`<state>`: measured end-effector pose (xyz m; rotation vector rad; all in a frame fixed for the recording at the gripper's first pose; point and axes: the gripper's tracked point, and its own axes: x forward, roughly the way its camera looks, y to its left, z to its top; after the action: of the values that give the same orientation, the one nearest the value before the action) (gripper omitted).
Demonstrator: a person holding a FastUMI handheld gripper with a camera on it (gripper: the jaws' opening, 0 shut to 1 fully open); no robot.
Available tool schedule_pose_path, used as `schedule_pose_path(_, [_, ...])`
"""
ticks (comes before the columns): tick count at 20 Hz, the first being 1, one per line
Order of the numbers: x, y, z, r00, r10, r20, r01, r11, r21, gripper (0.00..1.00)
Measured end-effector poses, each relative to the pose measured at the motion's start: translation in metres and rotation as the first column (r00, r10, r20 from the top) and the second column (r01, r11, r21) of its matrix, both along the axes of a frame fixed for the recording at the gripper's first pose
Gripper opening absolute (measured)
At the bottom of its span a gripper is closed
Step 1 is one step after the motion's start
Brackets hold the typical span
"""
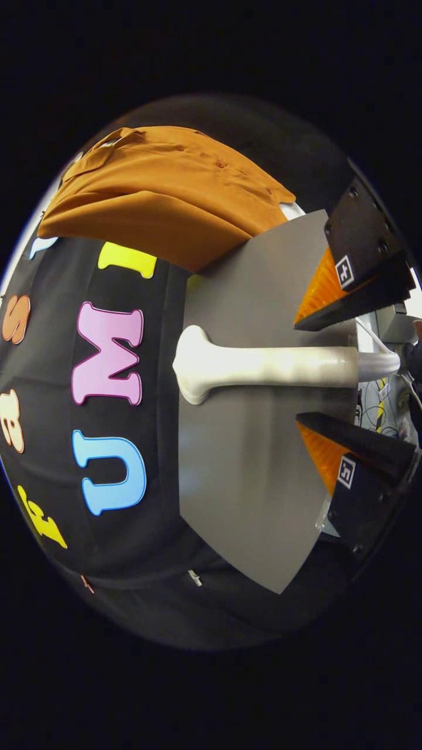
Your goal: Iron the clothes twice with a garment steamer, once on the left side and once on the right side.
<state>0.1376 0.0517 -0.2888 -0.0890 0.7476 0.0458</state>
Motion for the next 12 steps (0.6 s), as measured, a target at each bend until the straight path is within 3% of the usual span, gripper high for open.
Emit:
schedule_pose_path(1, [0.005, 0.006, 0.002, 1.000, 0.007, 0.022, -0.008, 1.000, 0.029, 0.78])
schedule_pose_path(2, [0.006, 0.007, 0.000, 1.000, 0.006, 0.022, -0.007, 0.999, 0.035, 0.74])
schedule_pose_path(5, [0.007, 0.009, 0.004, 0.995, 0.050, 0.085, -0.053, 0.998, 0.034, 0.73])
schedule_pose_path(7, [0.012, 0.000, 0.005, 0.987, 0.014, 0.159, -0.019, 0.999, 0.026, 0.71])
schedule_pose_path(10, [0.010, -0.001, 0.005, 0.984, -0.013, 0.179, 0.003, 0.998, 0.057, 0.55])
schedule_pose_path(12, [0.012, -0.008, 0.005, 0.985, -0.022, 0.172, 0.014, 0.999, 0.046, 0.55])
